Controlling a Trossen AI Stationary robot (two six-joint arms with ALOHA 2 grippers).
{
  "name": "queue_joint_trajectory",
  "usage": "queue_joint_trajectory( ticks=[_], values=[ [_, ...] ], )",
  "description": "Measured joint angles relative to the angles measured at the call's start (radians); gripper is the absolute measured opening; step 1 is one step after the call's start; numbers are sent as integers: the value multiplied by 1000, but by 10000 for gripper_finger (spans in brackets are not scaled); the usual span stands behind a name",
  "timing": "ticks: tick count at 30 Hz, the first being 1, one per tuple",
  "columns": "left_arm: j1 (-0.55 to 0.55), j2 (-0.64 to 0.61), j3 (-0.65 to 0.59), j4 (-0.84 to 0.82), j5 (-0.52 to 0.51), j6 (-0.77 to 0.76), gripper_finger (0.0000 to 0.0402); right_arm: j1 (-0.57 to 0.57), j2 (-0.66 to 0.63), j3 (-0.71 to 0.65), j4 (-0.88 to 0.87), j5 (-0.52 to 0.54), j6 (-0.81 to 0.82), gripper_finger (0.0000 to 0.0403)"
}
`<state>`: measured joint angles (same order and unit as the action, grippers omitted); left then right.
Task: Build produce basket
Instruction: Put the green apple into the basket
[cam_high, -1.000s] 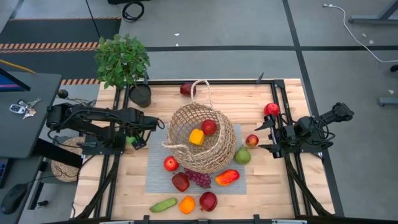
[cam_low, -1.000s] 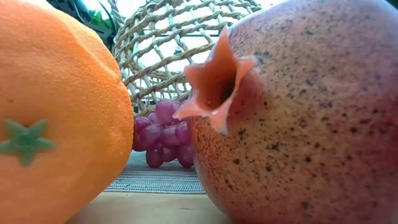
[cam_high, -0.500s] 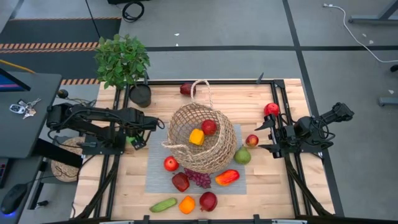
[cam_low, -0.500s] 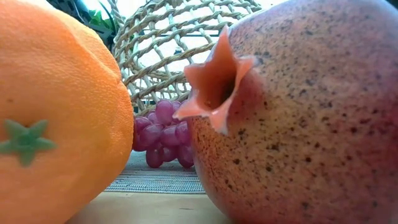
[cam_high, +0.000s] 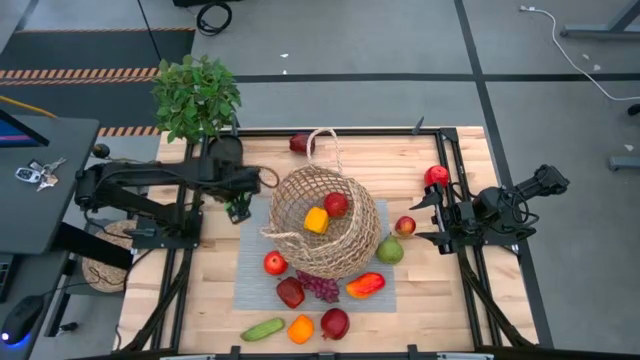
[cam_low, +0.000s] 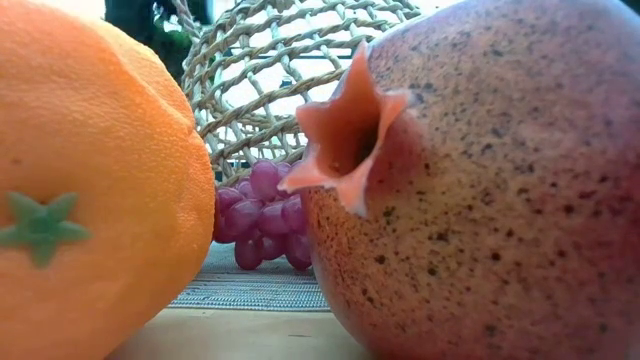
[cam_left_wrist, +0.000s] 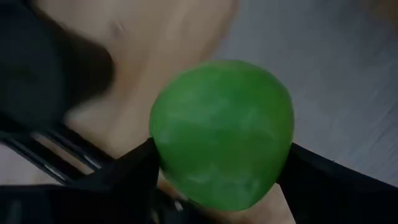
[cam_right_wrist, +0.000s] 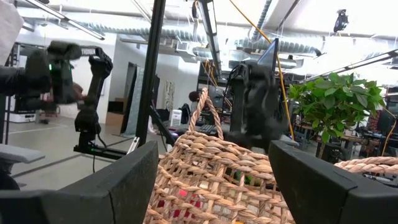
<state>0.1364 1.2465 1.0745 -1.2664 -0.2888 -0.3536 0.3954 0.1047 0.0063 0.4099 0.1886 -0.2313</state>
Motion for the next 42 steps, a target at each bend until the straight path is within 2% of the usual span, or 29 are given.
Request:
queue_joint_trajectory(
  ticks=[6,12,20,26,34,42],
  values=[
    [-23,0,208,71,-97,95,291,0,0,0,0,0,0,310],
    [-71,-1,332,237,-153,220,291,0,0,0,0,0,0,310],
    [-105,-1,360,491,-152,342,296,0,0,0,0,0,0,310],
    [-108,-1,360,542,-128,431,298,0,0,0,0,0,0,310],
    [-108,-1,360,556,-106,810,299,0,0,0,0,0,0,310],
    [-108,-1,360,555,-107,1382,300,0,0,0,0,0,0,310]
  ],
)
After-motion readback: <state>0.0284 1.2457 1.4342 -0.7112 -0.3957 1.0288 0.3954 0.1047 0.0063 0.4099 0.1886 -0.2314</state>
